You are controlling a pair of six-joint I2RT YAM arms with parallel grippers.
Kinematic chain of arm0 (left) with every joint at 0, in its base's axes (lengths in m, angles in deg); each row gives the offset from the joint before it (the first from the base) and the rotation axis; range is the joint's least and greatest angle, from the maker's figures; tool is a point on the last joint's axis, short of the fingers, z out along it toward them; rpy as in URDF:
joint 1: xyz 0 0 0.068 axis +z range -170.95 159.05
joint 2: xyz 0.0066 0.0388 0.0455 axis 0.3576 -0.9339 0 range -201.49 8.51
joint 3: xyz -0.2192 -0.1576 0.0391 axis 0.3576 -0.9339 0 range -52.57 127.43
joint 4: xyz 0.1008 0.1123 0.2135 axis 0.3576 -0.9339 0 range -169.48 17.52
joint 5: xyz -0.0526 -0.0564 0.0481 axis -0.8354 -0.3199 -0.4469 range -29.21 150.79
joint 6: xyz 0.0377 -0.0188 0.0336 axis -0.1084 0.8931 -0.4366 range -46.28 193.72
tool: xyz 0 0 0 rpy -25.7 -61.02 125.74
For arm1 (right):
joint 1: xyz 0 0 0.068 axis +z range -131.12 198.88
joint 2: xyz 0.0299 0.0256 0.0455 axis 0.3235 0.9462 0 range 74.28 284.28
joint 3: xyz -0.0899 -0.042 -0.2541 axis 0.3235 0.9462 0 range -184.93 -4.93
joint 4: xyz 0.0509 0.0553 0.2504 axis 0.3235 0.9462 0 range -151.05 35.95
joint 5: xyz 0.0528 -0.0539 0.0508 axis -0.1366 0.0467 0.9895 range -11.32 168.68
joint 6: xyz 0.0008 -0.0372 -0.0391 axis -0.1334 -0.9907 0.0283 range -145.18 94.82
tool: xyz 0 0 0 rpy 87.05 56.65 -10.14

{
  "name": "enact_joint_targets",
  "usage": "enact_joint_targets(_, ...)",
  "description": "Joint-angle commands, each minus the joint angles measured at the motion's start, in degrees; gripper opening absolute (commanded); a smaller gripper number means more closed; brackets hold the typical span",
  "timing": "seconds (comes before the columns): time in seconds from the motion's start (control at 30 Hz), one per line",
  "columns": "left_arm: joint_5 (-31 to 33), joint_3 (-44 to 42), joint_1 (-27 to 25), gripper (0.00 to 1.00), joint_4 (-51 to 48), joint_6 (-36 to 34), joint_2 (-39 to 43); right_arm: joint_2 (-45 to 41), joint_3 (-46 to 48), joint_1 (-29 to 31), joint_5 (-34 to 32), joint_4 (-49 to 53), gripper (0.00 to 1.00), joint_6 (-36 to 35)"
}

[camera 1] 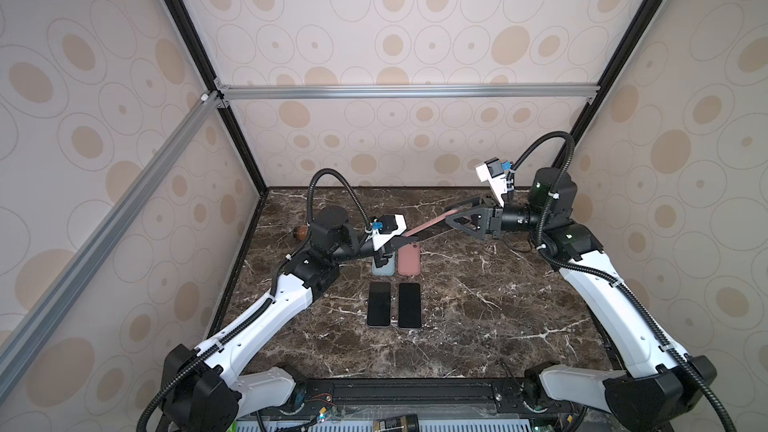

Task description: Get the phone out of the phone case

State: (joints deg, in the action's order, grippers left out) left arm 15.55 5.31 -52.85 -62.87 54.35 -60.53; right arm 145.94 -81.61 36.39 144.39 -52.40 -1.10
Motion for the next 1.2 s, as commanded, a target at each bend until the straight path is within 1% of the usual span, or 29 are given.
enact_joint_targets(0.0,3.6,2.67,-0.08,0.0,1.31,-6.48,0.83,0.6,-0.58,0.68,-1.29,2.97,0.66,4.39)
enact_joint_targets(0.1,4.9,2.67,-0.01,0.0,1.27,-7.4,0.83,0.94,-1.03,0.71,-2.38,5.6,0.66,3.97)
enact_joint_targets(0.2,5.65,2.58,-0.07,0.0,1.68,-7.68,0.86,1.33,-0.66,0.68,-3.04,5.47,0.66,5.41)
enact_joint_targets(0.37,5.95,2.51,-0.16,0.0,2.0,-7.82,0.83,1.8,0.69,0.71,-3.33,1.93,0.67,10.19)
enact_joint_targets(0.6,7.04,2.56,-0.14,0.0,0.49,-9.89,0.83,2.13,2.31,0.67,-2.64,-2.78,0.68,13.9)
enact_joint_targets(0.8,8.7,3.0,-0.09,0.0,-1.08,-11.84,1.01,2.41,1.97,0.68,-3.54,0.99,0.68,12.73)
enact_joint_targets(0.87,8.97,3.11,-0.09,0.0,-1.16,-12.15,1.1,2.43,2.14,0.75,-3.83,0.84,0.68,13.11)
enact_joint_targets(0.93,9.29,3.11,-0.1,0.0,-1.1,-12.08,1.1,2.1,2.82,0.69,-3.76,-2.58,0.71,15.07)
enact_joint_targets(1.07,9.39,2.29,-0.1,0.0,0.05,-11.09,1.34,1.65,1.76,0.74,-4.29,-6.26,0.82,16.21)
enact_joint_targets(1.13,9.06,1.41,-0.1,0.0,1.26,-10.09,1.6,1.16,1.37,0.63,-4.88,-8.96,0.94,16.6)
enact_joint_targets(1.17,8.99,1.07,-0.11,0.0,1.63,-9.78,1.71,0.7,1.43,0.59,-5.49,-10.5,0.98,16.81)
